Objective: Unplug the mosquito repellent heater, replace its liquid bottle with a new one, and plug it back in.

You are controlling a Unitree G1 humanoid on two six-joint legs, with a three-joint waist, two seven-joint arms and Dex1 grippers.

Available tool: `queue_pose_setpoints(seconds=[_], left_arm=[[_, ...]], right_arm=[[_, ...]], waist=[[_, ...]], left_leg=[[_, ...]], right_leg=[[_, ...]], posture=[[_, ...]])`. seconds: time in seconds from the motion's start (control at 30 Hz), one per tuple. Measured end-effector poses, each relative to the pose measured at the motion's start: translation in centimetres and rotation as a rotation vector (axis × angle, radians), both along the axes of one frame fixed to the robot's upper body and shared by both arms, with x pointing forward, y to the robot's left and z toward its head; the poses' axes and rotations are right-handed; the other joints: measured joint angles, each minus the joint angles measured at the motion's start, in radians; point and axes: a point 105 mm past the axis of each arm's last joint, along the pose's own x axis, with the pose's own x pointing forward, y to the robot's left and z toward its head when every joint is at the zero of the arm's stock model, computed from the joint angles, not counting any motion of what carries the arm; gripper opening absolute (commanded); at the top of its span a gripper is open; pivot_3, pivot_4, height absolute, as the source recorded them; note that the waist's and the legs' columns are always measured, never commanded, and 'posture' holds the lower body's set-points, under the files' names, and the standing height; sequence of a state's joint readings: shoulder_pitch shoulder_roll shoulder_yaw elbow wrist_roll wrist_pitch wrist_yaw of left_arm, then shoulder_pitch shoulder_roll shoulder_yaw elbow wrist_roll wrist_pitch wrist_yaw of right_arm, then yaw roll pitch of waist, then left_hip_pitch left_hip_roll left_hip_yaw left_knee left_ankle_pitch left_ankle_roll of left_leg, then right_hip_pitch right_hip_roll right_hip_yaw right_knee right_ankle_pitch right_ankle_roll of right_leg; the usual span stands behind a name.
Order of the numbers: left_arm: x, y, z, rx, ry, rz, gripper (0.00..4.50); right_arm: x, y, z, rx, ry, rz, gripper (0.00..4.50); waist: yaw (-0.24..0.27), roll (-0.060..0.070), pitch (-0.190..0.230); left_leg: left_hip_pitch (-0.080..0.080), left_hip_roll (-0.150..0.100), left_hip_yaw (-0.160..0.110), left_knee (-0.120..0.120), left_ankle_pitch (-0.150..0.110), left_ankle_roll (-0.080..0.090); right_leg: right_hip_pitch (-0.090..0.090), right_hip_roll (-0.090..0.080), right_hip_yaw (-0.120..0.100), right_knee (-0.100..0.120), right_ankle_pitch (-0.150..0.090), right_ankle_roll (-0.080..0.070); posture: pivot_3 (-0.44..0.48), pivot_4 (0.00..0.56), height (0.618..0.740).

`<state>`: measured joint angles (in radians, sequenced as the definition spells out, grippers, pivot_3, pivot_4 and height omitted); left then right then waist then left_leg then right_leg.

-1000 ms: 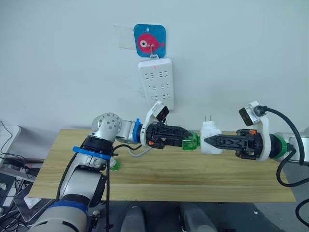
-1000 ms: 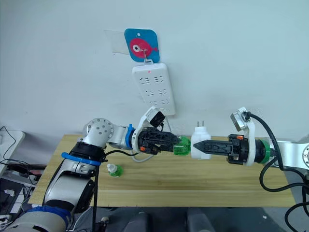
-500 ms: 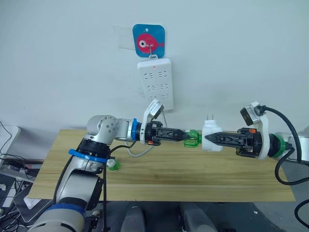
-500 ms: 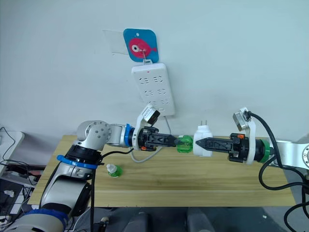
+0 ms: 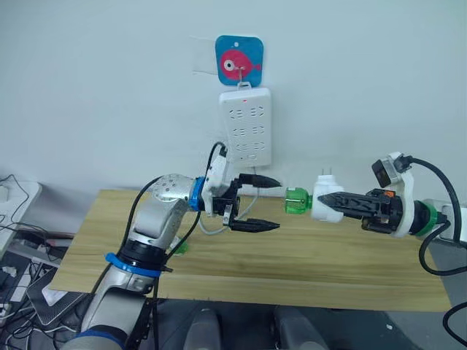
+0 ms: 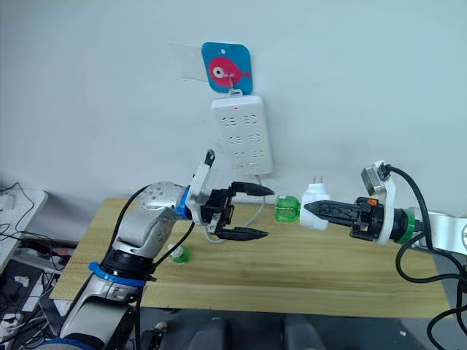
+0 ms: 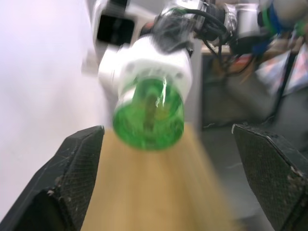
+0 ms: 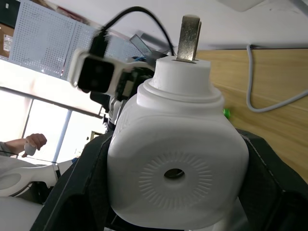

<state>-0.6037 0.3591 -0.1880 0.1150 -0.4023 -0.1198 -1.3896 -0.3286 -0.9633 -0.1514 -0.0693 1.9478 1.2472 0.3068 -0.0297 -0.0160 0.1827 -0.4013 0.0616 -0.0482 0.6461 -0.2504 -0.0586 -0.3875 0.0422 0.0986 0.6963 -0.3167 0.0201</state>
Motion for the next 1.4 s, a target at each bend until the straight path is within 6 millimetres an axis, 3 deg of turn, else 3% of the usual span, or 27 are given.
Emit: queue_pose_setpoints(seconds=[0.23,0.63,0.73,0.9,1.13,1.2,1.27,1.3,1.4], left_arm=[[0.5,-0.8,0.0,-0.084,-0.47,0.024,4.48],[0.2,-2.9,0.8,-0.181,-0.756,-0.004,4.48],[0.3,-2.7,0.9,-0.183,-0.777,0.003,3.86],[0.4,-2.8,0.3,-0.17,-0.763,-0.003,2.35],[0.6,-2.8,0.3,-0.168,-0.757,0.001,2.22],[0.7,-2.9,0.3,-0.168,-0.722,0.005,2.22],[0.9,-3.0,0.4,-0.168,-0.562,0.003,2.22],[0.9,-3.0,0.4,-0.171,-0.436,-0.002,2.22],[1.2,-3.2,0.4,-0.125,0.155,-0.051,2.22]], right_arm=[[-0.1,-0.2,0.4,0.018,-0.004,0.012,3.04],[0.0,0.3,0.6,0.039,-0.012,0.029,3.04],[0.0,0.3,0.5,0.039,-0.012,0.03,3.04],[-0.1,0.4,0.5,0.04,-0.014,0.032,3.04],[0.0,0.3,0.5,0.039,-0.015,0.026,3.04],[0.0,0.3,0.5,0.039,-0.014,0.025,3.04],[0.1,0.3,0.6,0.042,-0.021,0.017,3.04],[0.2,0.2,0.7,0.043,-0.025,0.015,3.04],[0.2,0.0,1.0,0.041,-0.035,0.008,3.04]], waist=[[0.001,0.0,0.0],[-0.002,0.0,0.0],[-0.003,0.0,0.0],[-0.003,0.0,0.0],[-0.003,0.0,0.0],[-0.003,0.0,0.0],[-0.004,0.0,0.0],[-0.007,0.0,0.0],[-0.017,0.0,0.0]], left_leg=[[-0.001,-0.001,0.0,0.0,0.0,0.0],[-0.001,-0.001,0.0,0.0,0.0,0.0],[-0.001,-0.001,0.0,0.0,0.0,0.0],[-0.001,-0.001,0.0,0.0,0.0,0.0],[-0.001,-0.001,0.0,0.0,0.0,0.0],[-0.001,-0.001,0.0,0.0,0.0,0.0],[-0.001,-0.001,0.0,0.0,0.0,0.0],[-0.001,0.0,0.0,0.0,0.0,0.0],[-0.001,0.001,-0.004,0.0,0.0,0.001]], right_leg=[[0.0,-0.001,0.0,-0.001,0.0,0.001],[0.0,0.0,0.0,0.0,0.0,0.001],[0.0,0.0,0.0,0.0,0.0,0.001],[0.0,0.0,0.0,0.0,0.0,0.001],[0.0,0.0,0.0,0.001,0.0,0.001],[0.0,0.0,0.0,0.001,0.0,0.001],[0.0,0.0,0.0,0.001,0.0,0.001],[0.0,-0.001,0.0,0.001,0.0,0.001],[-0.001,0.0,-0.004,0.002,0.0,0.001]], posture=[[-0.031,0.166,0.74],[-0.039,0.164,0.74],[-0.039,0.164,0.74],[-0.04,0.163,0.74],[-0.041,0.161,0.74],[-0.041,0.161,0.74],[-0.039,0.158,0.74],[-0.038,0.158,0.74],[-0.037,0.154,0.74]])
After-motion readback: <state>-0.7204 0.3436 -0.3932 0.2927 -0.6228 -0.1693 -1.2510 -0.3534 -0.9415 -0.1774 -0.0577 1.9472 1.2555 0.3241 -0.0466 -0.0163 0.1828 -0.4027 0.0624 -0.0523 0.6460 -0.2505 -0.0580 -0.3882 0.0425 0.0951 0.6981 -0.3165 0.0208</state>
